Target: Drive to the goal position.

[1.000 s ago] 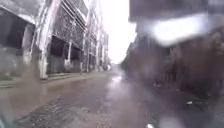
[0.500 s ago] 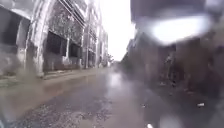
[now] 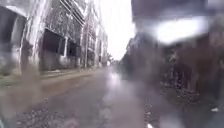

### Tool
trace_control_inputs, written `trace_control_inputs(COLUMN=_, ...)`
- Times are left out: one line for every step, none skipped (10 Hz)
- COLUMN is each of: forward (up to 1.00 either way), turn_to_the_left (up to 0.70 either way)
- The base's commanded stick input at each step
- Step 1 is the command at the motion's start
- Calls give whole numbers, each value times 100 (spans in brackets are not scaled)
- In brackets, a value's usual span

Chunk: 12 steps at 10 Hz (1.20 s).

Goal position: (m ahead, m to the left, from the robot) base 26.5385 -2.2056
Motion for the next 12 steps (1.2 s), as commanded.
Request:
trace_control_inputs(forward=50, turn_to_the_left=2)
trace_control_inputs(forward=50, turn_to_the_left=2)
trace_control_inputs(forward=50, turn_to_the_left=2)
trace_control_inputs(forward=50, turn_to_the_left=2)
trace_control_inputs(forward=50, turn_to_the_left=2)
trace_control_inputs(forward=50, turn_to_the_left=2)
trace_control_inputs(forward=50, turn_to_the_left=2)
trace_control_inputs(forward=50, turn_to_the_left=2)
trace_control_inputs(forward=50, turn_to_the_left=2)
trace_control_inputs(forward=50, turn_to_the_left=2)
trace_control_inputs(forward=50, turn_to_the_left=2)
trace_control_inputs(forward=50, turn_to_the_left=2)
